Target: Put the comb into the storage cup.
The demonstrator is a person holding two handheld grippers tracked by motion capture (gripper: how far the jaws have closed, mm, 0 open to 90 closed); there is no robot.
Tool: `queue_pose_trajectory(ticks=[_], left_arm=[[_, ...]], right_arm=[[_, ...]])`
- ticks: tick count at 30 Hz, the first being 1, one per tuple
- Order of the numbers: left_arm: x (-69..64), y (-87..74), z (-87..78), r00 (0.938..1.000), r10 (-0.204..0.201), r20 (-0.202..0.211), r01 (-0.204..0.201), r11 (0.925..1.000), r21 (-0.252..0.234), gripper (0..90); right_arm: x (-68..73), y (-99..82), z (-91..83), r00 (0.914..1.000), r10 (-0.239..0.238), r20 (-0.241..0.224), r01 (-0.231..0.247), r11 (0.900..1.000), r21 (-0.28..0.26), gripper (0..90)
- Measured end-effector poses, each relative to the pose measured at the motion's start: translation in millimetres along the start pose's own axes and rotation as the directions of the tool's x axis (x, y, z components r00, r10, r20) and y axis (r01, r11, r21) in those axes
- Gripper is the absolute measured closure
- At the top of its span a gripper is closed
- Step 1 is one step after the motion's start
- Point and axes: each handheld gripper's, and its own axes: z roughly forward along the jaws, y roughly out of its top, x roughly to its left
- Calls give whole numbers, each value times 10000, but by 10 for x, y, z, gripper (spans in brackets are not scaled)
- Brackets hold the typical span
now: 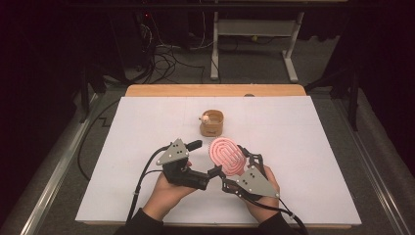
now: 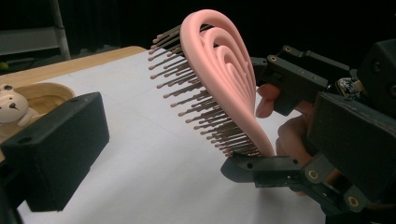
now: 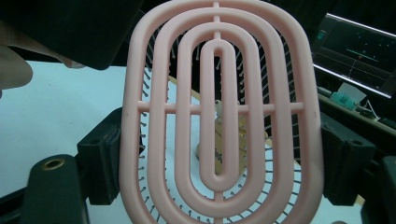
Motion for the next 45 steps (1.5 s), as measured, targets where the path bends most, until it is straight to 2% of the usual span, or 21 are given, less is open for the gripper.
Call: queue_pose_trajectory(ticks=[17,26,36,40,45], left_arm=[[19,24,88,9998,-170,65,169,9997,188,0],[32,21,130,9996,-263,90,259,9987,445,0],[53,56,165,9993,-332,154,327,9988,352,0],[29,77,192,9998,-162,138,157,9991,390,0],[21,86,211,9996,-178,213,171,9993,320,0]], right_arm=[[45,21,6,10000,-60,-75,59,9999,-86,199],[47,24,0,10000,-47,-67,46,9999,-107,199],[31,25,-1,10000,-91,26,91,9998,-153,199],[19,19,-11,9999,-135,98,136,9999,-68,199],[14,14,-4,9997,-202,132,203,9998,-87,199]])
